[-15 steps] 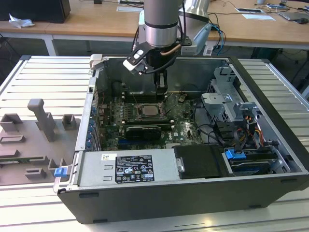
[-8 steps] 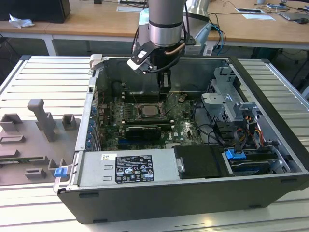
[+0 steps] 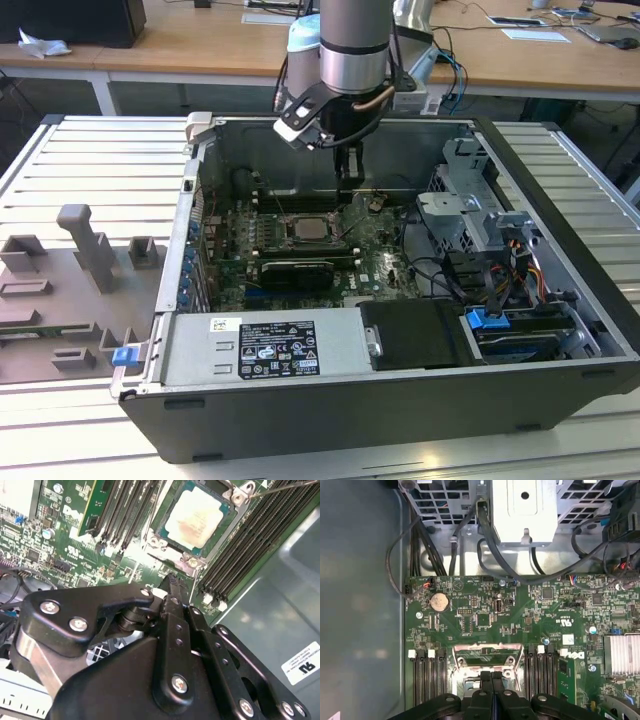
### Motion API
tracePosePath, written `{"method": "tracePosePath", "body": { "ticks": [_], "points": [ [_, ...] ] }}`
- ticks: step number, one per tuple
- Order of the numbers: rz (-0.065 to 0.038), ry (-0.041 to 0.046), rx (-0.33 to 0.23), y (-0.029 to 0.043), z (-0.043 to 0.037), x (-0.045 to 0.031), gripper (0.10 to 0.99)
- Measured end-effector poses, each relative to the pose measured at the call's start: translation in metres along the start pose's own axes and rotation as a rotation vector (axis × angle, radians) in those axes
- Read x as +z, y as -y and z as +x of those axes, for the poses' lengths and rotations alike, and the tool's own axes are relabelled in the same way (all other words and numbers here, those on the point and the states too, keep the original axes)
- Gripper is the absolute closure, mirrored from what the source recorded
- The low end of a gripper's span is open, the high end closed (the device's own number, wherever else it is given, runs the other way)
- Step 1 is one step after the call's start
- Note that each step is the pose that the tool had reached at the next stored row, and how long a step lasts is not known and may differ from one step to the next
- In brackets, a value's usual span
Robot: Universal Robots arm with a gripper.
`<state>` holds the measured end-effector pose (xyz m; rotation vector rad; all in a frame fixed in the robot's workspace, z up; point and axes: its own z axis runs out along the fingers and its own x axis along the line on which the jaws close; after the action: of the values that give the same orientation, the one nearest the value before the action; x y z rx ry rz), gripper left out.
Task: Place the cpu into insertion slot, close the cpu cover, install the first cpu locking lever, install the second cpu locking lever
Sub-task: 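Close the cpu cover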
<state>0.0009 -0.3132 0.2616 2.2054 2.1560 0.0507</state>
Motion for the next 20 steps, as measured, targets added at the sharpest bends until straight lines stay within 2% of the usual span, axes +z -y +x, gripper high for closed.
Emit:
{"method": "tracePosePath", "body": {
  "ticks": [6, 8, 9, 11, 20],
  "points": [
    [0.013, 0.0001, 0.000, -0.0066, 0.0001, -0.0046, 0.980],
    [0.022, 0.0003, 0.000, -0.0107, 0.0002, -0.0045, 0.980],
    [0.031, 0.0007, 0.000, -0.0150, 0.0002, -0.0043, 0.980],
    [0.036, 0.0009, -0.001, -0.0191, 0.0004, -0.0040, 0.980],
    [0.037, -0.0009, -0.001, -0.0334, 0.0008, -0.0030, 0.980]
  ]
}}
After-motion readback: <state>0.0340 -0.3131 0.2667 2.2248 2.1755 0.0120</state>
